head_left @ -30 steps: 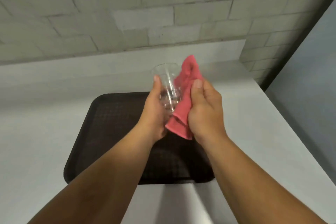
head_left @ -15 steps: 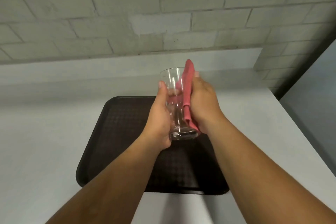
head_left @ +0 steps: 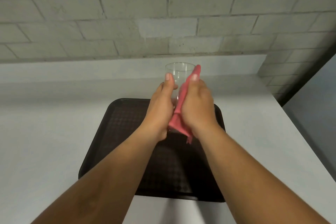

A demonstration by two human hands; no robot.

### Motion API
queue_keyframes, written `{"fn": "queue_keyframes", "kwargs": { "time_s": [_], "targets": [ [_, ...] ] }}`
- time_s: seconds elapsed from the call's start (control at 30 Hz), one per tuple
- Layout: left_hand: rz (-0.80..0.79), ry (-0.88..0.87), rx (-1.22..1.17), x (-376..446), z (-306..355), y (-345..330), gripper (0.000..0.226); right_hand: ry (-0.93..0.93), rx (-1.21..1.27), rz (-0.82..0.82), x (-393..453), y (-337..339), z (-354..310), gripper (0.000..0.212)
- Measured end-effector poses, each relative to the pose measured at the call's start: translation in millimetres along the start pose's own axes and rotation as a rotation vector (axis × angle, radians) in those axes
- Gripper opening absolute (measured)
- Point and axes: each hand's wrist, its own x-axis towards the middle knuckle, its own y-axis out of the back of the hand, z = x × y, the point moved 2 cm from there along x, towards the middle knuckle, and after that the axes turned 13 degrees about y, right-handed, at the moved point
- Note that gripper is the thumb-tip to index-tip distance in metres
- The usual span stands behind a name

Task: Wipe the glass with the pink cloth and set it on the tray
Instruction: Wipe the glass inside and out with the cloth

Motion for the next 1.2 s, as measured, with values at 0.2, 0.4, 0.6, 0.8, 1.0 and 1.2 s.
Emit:
{"fn": "queue_keyframes", "kwargs": {
  "time_s": [0.2, 0.4, 0.6, 0.8, 1.0, 1.2],
  "targets": [
    [0.0, 0.125, -0.175, -7, 5, -3, 0.08, -0.331, 0.312, -0.078, 0, 10, 10, 0.057],
    [0.21, -0.011, 0.1, -3, 5, 1, 0.092, 0.148, -0.225, -0.18, -30, -8, 1, 0.062],
    [-0.033, 0.039, -0.08, -10, -2, 1, 0.072, -0.052, 0.024, -0.047, 9, 5, -13, 0.059],
    [0.028, 0.107, -0.143, -13, 6, 4, 0.087, -0.12, 0.056, -0.141, -19, 9, -2, 0.047],
    [0.067, -0.03, 0.072, -12, 2, 6, 0.086, 0.16, -0.217, -0.108, -31, -5, -16, 0.064],
    [-0.154, 0.062, -0.253, -19, 0, 9, 0.08, -0.25, 0.294, -0.103, 4, 13, -20, 0.062]
  ]
}}
